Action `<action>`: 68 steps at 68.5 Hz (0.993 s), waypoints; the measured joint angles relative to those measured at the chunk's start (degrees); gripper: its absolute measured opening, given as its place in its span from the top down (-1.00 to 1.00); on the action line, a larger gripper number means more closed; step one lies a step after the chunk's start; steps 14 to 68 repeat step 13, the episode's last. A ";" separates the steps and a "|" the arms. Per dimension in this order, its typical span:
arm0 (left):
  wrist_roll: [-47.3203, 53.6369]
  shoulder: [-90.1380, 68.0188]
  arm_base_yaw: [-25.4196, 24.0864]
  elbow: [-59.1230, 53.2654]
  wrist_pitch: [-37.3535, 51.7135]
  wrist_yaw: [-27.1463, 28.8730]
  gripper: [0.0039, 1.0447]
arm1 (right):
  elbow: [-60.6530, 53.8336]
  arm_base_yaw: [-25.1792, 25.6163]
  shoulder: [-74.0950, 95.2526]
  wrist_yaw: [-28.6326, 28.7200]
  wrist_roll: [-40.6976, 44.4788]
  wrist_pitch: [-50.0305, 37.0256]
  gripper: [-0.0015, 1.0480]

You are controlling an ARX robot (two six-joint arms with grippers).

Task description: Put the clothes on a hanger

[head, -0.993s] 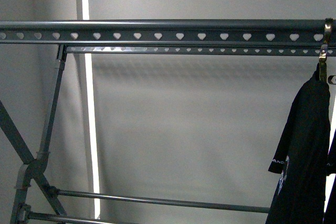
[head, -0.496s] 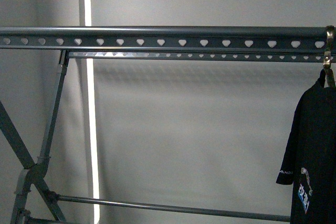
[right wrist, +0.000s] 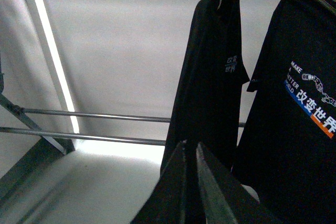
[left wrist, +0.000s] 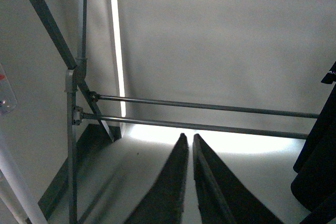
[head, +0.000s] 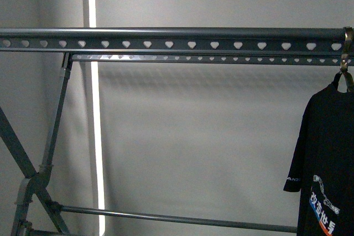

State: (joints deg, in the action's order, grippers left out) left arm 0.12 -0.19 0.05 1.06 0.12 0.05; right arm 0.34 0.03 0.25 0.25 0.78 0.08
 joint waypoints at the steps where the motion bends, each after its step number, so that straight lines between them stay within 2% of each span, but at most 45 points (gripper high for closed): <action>1: -0.02 0.00 0.00 0.00 0.00 0.00 0.74 | 0.00 0.00 0.00 -0.02 0.00 0.00 0.73; 13: -0.02 0.00 0.00 0.00 0.00 0.00 0.12 | 0.00 0.00 0.00 -0.02 0.00 0.00 0.13; 68: -0.02 0.00 0.00 0.00 0.00 0.00 0.12 | 0.00 0.00 0.00 -0.02 0.00 0.00 0.13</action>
